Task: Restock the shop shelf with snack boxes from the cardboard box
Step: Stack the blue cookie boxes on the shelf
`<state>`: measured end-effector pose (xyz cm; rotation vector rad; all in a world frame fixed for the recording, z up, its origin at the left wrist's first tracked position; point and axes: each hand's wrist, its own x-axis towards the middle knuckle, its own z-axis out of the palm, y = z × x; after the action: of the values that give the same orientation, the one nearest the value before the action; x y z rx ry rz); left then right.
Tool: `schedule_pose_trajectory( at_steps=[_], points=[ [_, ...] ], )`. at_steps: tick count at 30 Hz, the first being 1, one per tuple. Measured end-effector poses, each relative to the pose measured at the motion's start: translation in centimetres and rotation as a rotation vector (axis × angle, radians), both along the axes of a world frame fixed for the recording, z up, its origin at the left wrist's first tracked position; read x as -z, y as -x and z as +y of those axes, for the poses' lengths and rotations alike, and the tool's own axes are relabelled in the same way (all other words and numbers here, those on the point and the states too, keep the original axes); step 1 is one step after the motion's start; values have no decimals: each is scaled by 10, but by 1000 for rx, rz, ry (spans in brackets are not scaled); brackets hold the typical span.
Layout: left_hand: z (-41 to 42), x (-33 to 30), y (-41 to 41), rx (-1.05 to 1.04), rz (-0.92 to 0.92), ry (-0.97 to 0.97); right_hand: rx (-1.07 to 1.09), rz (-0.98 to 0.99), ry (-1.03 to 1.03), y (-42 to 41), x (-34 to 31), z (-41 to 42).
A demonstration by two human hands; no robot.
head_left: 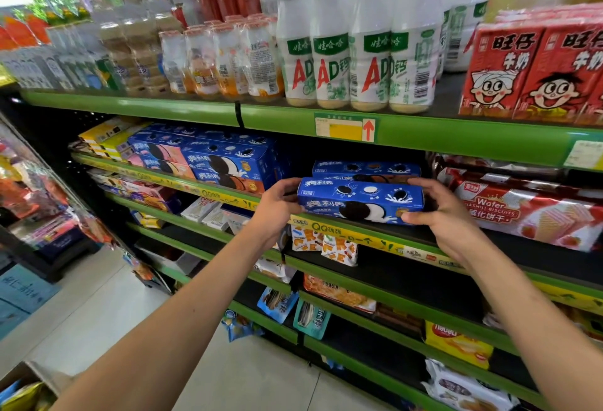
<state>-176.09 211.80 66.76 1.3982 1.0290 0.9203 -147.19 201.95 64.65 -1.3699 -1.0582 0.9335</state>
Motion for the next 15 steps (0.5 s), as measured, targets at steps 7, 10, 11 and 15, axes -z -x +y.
schedule_pose_trajectory(
  at_steps=[7, 10, 11, 15],
  points=[
    [-8, -5, 20, -19, 30, -34, -42, 48, -25, 5, -6, -5],
    [-4, -23, 36, -155, 147, -206, -5, 91, -71, 7, -11, -7],
    [-1, -31, 44, -217, 226, -293, 23, 102, -97, 7, -13, -7],
    [25, -54, 76, -299, 625, -612, 140, 48, -161, 15, -23, -4]
  ],
)
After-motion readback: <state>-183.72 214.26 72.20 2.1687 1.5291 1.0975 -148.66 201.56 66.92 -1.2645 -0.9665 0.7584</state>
